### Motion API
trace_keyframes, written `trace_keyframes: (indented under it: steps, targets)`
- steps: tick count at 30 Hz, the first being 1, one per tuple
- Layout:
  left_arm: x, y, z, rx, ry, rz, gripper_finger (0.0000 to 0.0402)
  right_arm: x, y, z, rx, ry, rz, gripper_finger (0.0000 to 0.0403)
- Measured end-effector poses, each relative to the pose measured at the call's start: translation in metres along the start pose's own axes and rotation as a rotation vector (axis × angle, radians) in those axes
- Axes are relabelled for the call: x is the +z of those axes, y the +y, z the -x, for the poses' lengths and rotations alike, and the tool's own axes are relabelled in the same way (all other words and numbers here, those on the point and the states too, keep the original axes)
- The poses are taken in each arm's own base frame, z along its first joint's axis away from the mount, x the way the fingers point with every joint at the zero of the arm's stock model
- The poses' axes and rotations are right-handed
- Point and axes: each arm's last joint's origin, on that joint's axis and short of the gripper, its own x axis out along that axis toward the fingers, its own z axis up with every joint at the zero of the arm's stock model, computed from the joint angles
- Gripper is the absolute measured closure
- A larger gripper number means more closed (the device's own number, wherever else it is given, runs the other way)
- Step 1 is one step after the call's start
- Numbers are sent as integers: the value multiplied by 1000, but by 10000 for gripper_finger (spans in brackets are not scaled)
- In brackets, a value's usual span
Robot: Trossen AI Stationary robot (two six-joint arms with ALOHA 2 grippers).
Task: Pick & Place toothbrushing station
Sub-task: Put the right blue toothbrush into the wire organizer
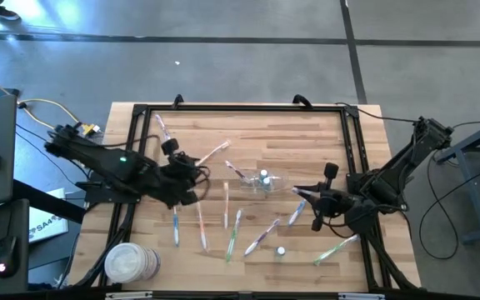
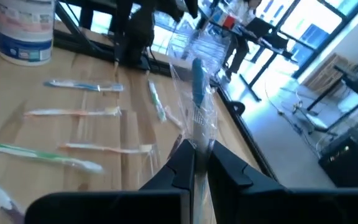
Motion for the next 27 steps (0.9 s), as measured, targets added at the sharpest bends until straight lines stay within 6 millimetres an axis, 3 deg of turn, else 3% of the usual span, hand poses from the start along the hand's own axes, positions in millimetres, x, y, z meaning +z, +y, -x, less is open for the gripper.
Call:
trace_keyframes:
  steps: [5,10,17,22,27]
  targets:
    - [-2,-4,3,-298,-190,28,245,13,3,1,100,-91,143,388]
    - [-20,-20,-21,-481,-376,96,245,27,10,4,336,-308,358,388]
    - [-36,-27,-54,-755,-585,217,245,34,16,-3,319,-452,659,387]
    - [-40,-22,-69,-774,-571,213,245,33,37,-30,210,-461,813,381]
    - [-40,-31,-83,-808,-561,197,245,27,58,-58,50,-401,961,384]
